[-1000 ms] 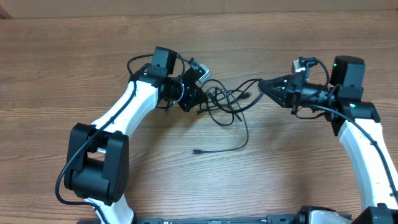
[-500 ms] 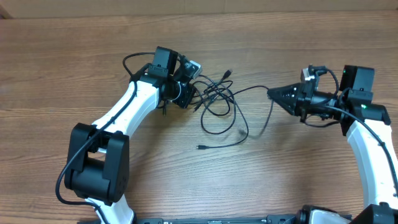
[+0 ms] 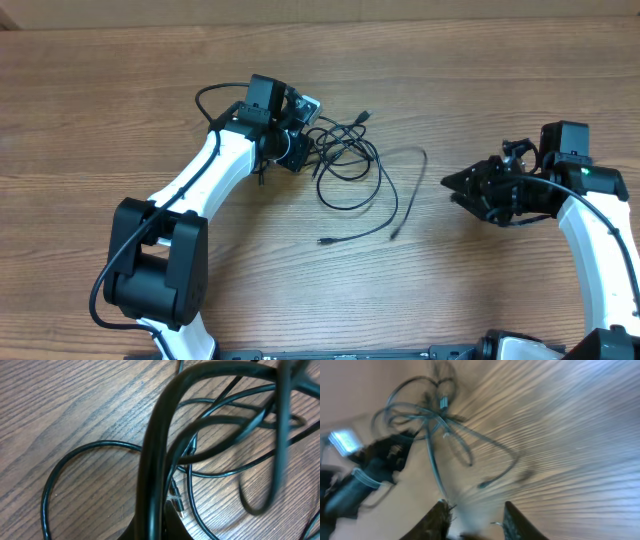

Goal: Untangle cables

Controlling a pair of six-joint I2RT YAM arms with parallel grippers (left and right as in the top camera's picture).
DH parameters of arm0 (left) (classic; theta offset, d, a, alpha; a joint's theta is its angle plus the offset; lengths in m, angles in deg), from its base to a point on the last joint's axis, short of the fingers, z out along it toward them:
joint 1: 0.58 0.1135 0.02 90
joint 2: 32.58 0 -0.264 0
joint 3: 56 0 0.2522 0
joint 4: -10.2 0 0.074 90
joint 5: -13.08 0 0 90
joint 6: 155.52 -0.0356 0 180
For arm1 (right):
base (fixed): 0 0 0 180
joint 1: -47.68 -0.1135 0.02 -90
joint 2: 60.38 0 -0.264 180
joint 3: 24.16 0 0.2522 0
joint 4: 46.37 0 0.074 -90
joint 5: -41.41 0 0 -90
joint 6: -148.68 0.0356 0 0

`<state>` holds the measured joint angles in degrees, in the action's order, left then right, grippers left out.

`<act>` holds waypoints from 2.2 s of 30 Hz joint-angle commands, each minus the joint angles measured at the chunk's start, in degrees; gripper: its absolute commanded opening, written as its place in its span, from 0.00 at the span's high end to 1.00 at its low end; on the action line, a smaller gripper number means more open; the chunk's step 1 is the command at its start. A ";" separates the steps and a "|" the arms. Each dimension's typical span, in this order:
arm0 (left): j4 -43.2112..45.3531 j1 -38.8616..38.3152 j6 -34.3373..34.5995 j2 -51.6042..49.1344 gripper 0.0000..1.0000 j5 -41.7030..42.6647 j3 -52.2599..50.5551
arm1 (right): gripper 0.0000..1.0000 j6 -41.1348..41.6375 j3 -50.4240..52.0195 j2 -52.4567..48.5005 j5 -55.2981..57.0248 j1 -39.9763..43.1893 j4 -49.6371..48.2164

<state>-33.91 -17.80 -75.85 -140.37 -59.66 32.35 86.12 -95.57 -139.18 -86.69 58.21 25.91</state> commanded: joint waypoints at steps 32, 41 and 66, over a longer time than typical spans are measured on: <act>-1.42 4.87 -7.63 5.38 0.96 33.99 0.20 | 0.76 4.07 -0.81 -2.71 7.93 -16.59 -9.14; -0.96 9.35 -4.76 19.91 0.96 36.33 0.20 | 0.76 4.07 -0.83 -2.71 6.91 -16.57 -11.80; 34.97 9.31 32.33 32.22 0.96 20.48 0.26 | 0.65 5.09 -0.81 -2.71 -22.97 -20.44 -32.15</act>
<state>-0.86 -8.46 -48.49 -108.92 -39.07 32.31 90.09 -95.55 -141.94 -96.64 39.32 0.58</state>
